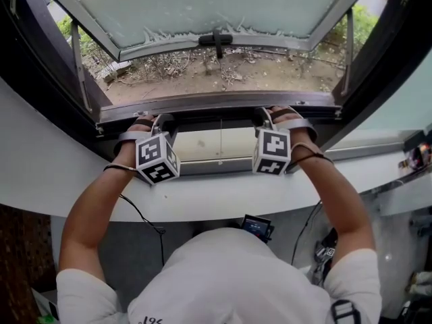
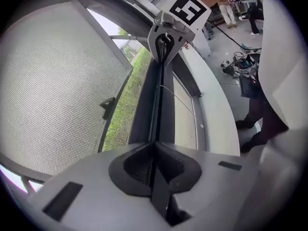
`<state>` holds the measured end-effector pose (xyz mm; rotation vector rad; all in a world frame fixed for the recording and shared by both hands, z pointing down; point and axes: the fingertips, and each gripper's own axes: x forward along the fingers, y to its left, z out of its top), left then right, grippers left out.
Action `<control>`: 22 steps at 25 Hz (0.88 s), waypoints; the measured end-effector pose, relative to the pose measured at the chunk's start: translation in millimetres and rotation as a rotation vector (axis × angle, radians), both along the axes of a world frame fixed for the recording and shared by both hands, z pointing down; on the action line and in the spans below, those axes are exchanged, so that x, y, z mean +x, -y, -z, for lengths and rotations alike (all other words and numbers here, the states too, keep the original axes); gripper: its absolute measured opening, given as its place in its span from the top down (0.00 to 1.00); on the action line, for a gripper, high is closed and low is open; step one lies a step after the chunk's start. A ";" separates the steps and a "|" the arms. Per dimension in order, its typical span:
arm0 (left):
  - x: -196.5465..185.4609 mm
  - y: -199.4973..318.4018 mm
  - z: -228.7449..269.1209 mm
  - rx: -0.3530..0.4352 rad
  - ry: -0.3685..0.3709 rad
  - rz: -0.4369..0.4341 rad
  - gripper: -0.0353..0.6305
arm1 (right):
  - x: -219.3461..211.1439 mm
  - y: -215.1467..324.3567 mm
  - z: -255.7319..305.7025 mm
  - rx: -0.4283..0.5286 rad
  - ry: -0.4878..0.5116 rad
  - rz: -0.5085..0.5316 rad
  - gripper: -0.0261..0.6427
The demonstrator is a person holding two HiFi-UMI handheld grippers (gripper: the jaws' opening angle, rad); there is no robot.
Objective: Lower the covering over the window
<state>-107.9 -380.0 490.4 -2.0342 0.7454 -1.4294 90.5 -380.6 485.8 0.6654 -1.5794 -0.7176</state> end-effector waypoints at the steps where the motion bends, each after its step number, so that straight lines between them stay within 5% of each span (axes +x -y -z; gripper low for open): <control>1: -0.2 -0.6 -1.0 -0.020 0.000 0.008 0.91 | -0.2 -0.4 -0.8 -0.016 -0.004 -0.004 0.92; 10: 0.6 -6.8 -4.8 -0.202 0.002 0.022 0.90 | 0.6 -2.5 -2.8 -0.138 -0.021 -0.021 0.92; 13: 2.9 -16.5 -10.1 -0.292 -0.007 0.013 0.72 | 1.3 -3.9 -2.9 -0.163 -0.023 -0.009 0.92; 22: 2.9 -13.9 -10.6 -0.237 0.000 0.022 0.72 | 0.7 -4.5 -3.4 -0.146 -0.062 0.010 0.92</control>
